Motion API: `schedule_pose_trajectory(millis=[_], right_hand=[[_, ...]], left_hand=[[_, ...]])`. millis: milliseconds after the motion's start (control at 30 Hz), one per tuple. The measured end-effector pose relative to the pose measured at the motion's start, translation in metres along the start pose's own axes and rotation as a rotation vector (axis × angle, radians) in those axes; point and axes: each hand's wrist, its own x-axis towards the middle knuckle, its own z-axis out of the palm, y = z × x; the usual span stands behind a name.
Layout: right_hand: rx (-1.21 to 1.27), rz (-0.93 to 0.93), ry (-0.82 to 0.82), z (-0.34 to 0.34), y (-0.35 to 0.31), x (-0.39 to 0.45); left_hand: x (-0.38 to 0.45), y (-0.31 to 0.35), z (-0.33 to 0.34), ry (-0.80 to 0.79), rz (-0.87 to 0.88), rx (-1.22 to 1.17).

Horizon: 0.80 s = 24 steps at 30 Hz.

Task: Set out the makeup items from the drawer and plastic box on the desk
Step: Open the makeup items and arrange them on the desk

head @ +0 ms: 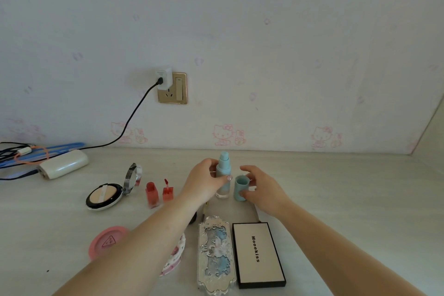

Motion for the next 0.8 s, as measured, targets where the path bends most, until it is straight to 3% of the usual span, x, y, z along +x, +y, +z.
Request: schedule_pose_trajectory(millis=[200, 333, 500, 800], right_hand=[[0.014, -0.022, 0.060, -0.005, -0.004, -0.002], [0.088, -0.080, 0.164, -0.022, -0.015, -0.007], [0.176, -0.162, 0.256, -0.029, -0.029, -0.022], [0.221, -0.197, 0.233, -0.017, -0.028, -0.041]], left_hand=[[-0.005, 0.007, -0.012, -0.085, -0.046, -0.014], [-0.003, 0.024, -0.046, 0.031, 0.037, -0.024], [-0.011, 0.027, -0.063, 0.063, 0.176, 0.383], [-0.014, 0.002, -0.021, -0.165, 0.093, 1.214]])
